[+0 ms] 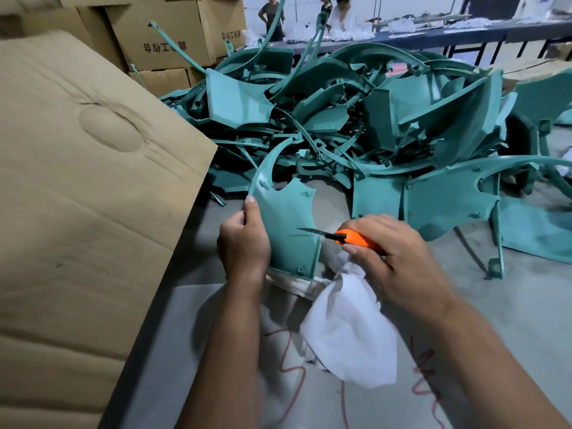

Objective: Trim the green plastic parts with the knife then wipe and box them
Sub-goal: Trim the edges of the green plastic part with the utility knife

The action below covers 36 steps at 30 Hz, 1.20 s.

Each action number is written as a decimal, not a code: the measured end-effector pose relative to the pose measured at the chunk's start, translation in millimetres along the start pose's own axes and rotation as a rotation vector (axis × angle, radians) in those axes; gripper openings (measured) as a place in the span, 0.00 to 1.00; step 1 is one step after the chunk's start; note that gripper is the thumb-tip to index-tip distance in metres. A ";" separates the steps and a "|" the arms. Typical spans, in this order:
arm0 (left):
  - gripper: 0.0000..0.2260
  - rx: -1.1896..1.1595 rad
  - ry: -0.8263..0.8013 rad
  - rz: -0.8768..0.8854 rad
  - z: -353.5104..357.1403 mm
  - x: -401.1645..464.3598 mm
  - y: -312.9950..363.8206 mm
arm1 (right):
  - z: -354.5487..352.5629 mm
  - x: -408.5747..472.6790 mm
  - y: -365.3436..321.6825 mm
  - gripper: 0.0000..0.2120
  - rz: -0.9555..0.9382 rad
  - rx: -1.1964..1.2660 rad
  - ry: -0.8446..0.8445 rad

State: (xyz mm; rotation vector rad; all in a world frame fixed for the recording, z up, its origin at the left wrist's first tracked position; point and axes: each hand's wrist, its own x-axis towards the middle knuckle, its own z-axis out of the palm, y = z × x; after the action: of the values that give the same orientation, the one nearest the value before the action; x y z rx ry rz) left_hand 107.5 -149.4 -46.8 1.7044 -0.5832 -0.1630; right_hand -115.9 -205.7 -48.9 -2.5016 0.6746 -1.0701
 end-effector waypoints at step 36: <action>0.20 -0.476 -0.079 -0.365 12.5 -3.4 11.7 | 20.2 0.0 -25.7 0.08 -0.031 0.152 0.140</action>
State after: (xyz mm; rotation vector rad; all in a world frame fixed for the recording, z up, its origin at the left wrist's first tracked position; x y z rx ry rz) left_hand 95.9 -160.1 -39.2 1.3268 -0.2552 -0.5855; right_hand -93.4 -182.0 -50.1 -2.3323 0.5709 -1.2680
